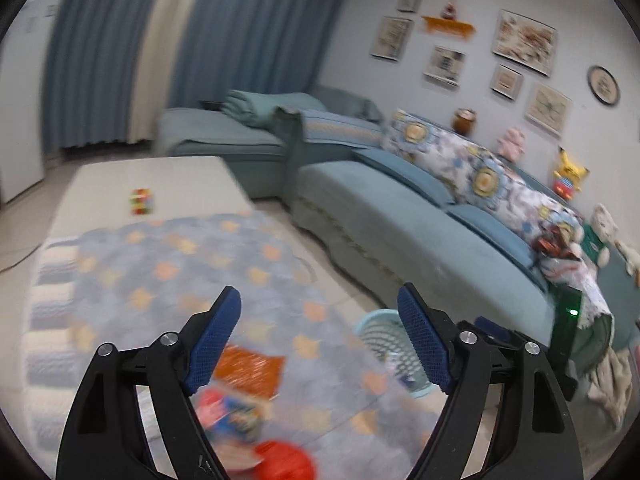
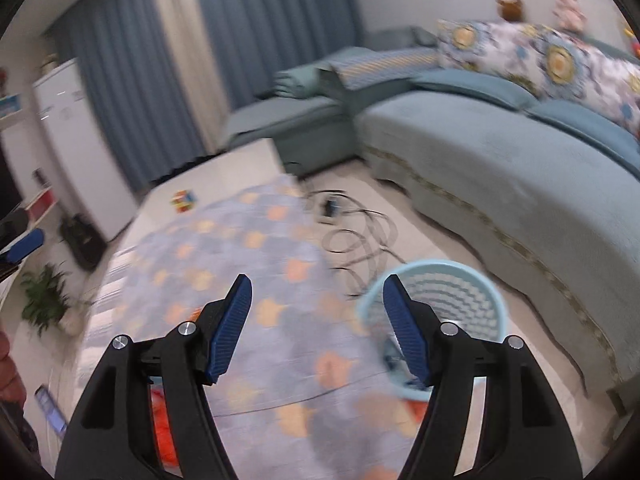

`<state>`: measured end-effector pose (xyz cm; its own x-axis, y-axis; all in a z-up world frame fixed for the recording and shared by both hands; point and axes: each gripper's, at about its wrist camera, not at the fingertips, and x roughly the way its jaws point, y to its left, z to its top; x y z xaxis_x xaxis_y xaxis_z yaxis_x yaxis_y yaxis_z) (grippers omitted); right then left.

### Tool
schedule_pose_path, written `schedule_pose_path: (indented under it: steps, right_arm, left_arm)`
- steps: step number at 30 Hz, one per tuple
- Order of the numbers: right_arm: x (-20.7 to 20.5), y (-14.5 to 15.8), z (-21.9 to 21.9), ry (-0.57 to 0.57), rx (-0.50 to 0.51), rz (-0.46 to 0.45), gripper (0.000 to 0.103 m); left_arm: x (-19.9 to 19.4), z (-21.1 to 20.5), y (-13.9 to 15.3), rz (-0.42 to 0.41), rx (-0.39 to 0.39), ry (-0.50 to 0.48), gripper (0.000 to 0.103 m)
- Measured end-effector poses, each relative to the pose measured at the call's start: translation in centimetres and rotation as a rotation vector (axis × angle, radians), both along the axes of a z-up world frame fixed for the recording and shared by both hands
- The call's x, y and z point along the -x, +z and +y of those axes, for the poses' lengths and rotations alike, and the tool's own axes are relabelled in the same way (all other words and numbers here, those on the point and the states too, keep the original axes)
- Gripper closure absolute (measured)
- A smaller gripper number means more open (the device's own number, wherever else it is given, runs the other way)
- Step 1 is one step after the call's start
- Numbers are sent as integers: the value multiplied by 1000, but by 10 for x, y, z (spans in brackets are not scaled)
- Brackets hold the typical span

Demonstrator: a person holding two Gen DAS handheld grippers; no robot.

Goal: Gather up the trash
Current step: 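Return to the table and grasp the red plastic bag with right tool, then grasp the white paper cup with left tool while right tool holds red bag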

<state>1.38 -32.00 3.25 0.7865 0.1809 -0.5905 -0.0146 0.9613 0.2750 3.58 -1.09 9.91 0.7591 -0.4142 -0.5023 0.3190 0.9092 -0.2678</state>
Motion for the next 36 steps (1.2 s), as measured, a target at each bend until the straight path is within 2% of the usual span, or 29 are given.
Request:
schedule_pose_path:
  steps: [3, 5, 8, 11, 15, 18, 23, 25, 29, 30, 33, 34, 36]
  right_arm:
    - [16, -5, 42, 89, 19, -17, 38]
    - [22, -15, 69, 146, 43, -15, 38]
    - [29, -37, 106, 222, 59, 28, 38]
    - [36, -60, 131, 266, 74, 66, 38]
    - [36, -98, 164, 326, 59, 164, 38]
    - [35, -116, 185, 362, 99, 202, 38]
    - [27, -139, 205, 363, 164, 257, 36]
    - [23, -151, 207, 354, 152, 285, 33]
    - [22, -171, 212, 379, 102, 334, 33]
    - [22, -173, 215, 394, 105, 341, 47]
    - [28, -164, 211, 381, 120, 307, 67]
    - [31, -160, 206, 363, 124, 291, 72]
    - [35, -151, 190, 302, 136, 263, 73]
  left_arm:
    - [27, 42, -18, 30, 8, 97, 23]
    - [42, 68, -37, 66, 40, 152, 23]
    - [56, 97, -65, 129, 80, 217, 23]
    - [60, 113, -80, 172, 72, 242, 23]
    - [56, 123, -101, 252, 51, 203, 23]
    - [53, 126, -120, 289, 9, 151, 23]
    - [41, 132, -151, 355, 78, 47, 20]
    - [33, 130, -164, 386, 95, 5, 20]
    - [26, 116, -188, 411, 75, -48, 20]
    - [27, 112, -192, 412, 61, -47, 20]
    - [30, 105, -204, 403, 27, -32, 20]
    - [31, 103, -208, 407, 32, -45, 20]
    - [32, 97, -213, 402, 22, -59, 20]
